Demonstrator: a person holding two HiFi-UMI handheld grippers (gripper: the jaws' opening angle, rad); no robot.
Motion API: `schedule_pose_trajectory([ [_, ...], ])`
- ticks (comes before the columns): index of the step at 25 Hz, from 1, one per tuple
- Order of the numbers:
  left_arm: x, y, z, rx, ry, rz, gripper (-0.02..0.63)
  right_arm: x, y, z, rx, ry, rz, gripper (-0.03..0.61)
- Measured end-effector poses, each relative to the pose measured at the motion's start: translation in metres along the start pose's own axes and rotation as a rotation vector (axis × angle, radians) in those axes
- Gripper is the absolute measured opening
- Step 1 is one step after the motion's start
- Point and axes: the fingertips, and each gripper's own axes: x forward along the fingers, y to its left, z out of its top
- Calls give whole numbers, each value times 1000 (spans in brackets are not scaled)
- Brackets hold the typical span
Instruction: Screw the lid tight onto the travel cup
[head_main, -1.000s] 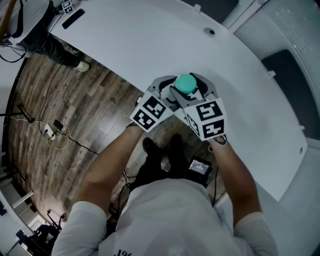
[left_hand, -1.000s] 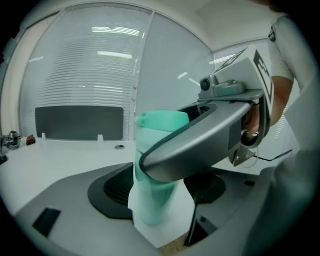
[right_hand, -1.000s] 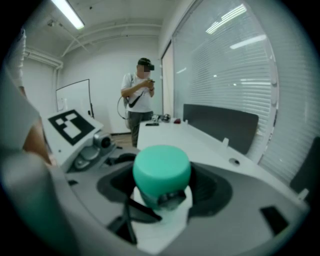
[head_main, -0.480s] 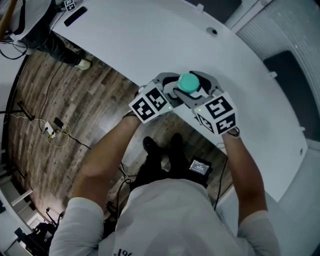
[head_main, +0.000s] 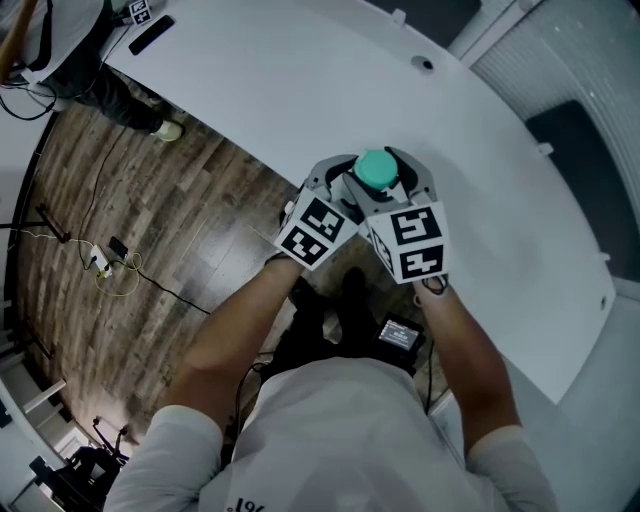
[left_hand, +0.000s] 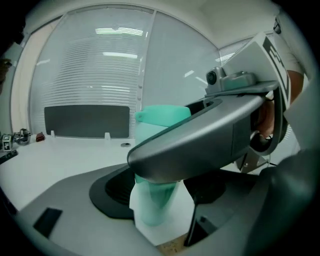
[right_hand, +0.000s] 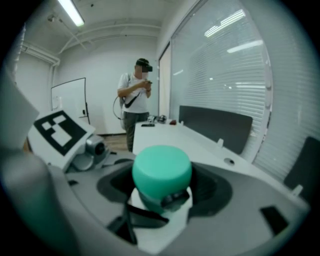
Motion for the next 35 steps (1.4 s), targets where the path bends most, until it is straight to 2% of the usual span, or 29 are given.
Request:
schedule_pose_trajectory([
  [3,-1,-2,-1,-12,-2,6,319,-1,2,-1,-4,-1,16,321],
  [10,-1,-6,-2,117,63,-169,321,-1,11,-3,-97,13,196,321],
  [12,0,-7,-3,125,75,-192,321,-1,13,-3,-107,8,222,321],
  [20,0,-6,-2,65,37,-105,321,-1,11,-3,-76,-9,132,321],
  [27,-4,0,-4,69,43,-67,321,3,5,-1,-50,-19,72,322],
  [35,-20,8,-11,9,35,-28,321,10,-4,3,-26,-43,29,322],
])
